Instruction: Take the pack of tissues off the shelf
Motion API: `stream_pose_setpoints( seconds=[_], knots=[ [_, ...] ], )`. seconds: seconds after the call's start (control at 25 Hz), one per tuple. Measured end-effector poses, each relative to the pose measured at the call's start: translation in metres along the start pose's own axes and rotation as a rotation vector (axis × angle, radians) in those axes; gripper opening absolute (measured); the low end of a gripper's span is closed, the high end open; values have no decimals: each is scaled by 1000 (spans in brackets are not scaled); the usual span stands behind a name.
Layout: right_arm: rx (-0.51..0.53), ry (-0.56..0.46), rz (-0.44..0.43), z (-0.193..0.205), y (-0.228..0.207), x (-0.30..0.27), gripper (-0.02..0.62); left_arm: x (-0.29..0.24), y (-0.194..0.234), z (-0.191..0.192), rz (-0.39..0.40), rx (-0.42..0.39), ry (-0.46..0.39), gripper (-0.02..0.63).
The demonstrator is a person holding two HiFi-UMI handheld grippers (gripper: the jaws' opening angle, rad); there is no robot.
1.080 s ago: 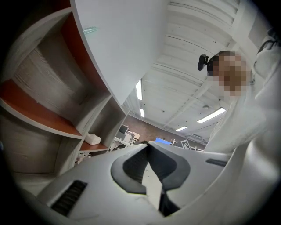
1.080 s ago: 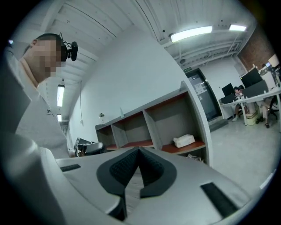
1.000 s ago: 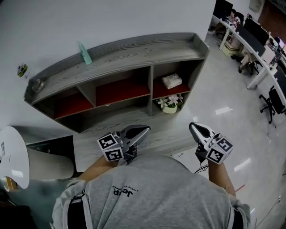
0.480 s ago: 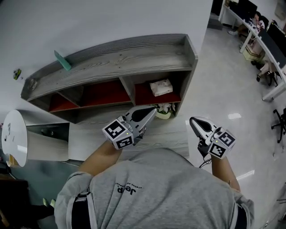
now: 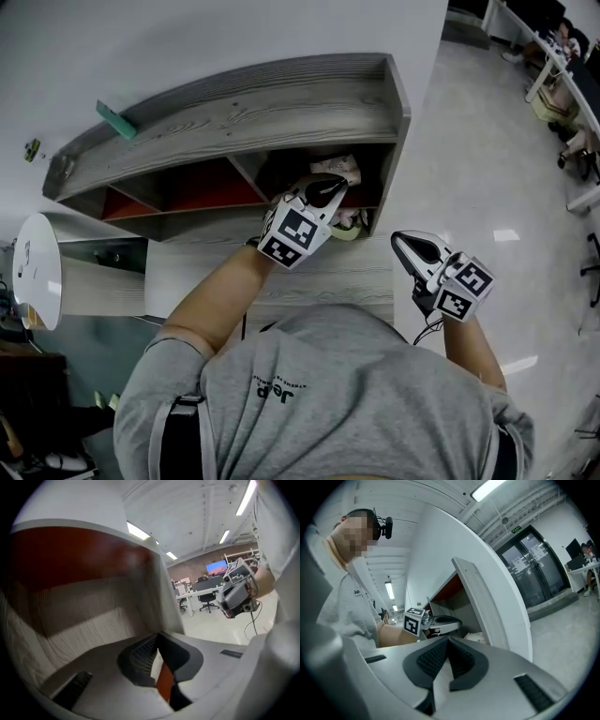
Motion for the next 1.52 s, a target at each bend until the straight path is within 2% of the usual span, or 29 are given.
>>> stream_pose_setpoints(
  seconds=[0.12,0.2,0.44,0.6,1.0,1.16,1.52],
  knots=[
    [-6,5,8,4,-3,4,21,-18,4,3,-13,-80,71,57],
    [-14,5,22,6,-7,10,20,-31,4,8,3,-125,136,127],
    [-35,7,68,12,-16,26,20,-70,2,25,35,-254,345,211],
    [-43,5,72,15,-15,30,21,-86,7,34,35,-277,446,268],
    [-57,-2,85,18,-18,35,20,-103,14,47,73,-232,538,278],
    [-57,1,89,19,-18,35,21,-104,12,48,95,-193,541,230],
    [-52,-1,91,17,-14,33,20,-108,13,50,119,-236,572,149]
  ],
)
Point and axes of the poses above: the fingertips, and each gripper's own axes: x backward along the fingers, y to its left, z out of its underside, the point moved 7 cm from there along x, backward along the fingers, and after that the axes turned 9 degrees about z, right-handed, at the moved point
